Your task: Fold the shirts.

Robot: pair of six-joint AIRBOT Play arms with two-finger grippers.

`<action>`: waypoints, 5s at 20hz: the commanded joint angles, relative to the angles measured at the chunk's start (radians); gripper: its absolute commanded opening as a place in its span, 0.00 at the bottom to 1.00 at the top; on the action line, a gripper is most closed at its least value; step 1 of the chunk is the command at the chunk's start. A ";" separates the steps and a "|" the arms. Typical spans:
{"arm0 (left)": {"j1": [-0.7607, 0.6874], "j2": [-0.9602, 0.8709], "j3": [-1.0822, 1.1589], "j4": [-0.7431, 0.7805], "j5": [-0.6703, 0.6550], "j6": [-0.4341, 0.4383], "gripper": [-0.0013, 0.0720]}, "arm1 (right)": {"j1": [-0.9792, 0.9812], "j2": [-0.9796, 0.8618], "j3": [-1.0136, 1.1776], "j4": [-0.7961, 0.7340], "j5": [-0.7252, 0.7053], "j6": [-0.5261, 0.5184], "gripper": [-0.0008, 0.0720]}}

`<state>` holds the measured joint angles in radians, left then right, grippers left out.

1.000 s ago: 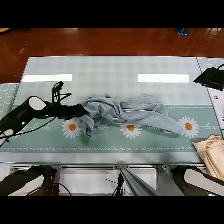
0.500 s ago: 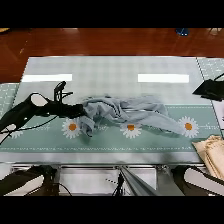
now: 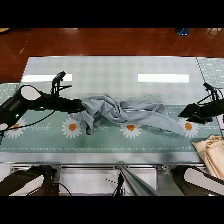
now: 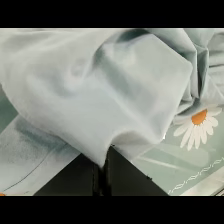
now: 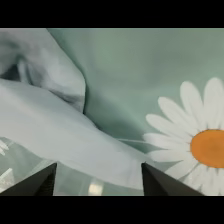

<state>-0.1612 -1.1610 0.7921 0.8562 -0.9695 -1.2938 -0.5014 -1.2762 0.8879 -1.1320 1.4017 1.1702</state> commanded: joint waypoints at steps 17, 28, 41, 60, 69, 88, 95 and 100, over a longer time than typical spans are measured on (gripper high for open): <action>0.063 0.066 0.175 0.003 -0.057 0.052 0.06 | 0.224 0.105 0.019 0.000 -0.211 0.015 0.05; 0.142 0.272 0.907 0.011 -0.167 0.035 0.06 | 0.224 0.533 0.576 0.000 -0.333 0.144 0.05; 0.142 0.607 0.938 0.185 -0.507 -0.271 0.06 | 0.224 0.623 0.922 -0.082 -0.013 0.259 0.05; 0.142 0.104 0.356 0.228 -0.090 -0.027 0.06 | 0.418 -0.254 0.907 -0.125 0.020 0.200 0.05; 0.142 -0.158 0.356 0.226 0.282 0.072 0.06 | 0.443 -0.434 0.907 -0.135 -0.330 0.251 0.05; 0.552 0.029 0.141 0.309 -0.488 -0.072 0.83 | 0.045 -0.192 0.746 -0.107 0.202 0.143 0.78; 0.536 0.033 -0.195 0.074 -0.331 0.011 0.83 | -0.084 -0.093 0.392 0.041 0.091 0.072 0.76; 0.447 -0.042 -0.212 0.074 -0.251 0.010 0.83 | -0.084 -0.093 0.373 0.080 0.058 0.050 0.76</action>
<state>0.3267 -1.1652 0.6064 0.9531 -1.2766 -1.2900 -0.5785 -1.3754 1.2869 -1.0893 1.4815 1.2415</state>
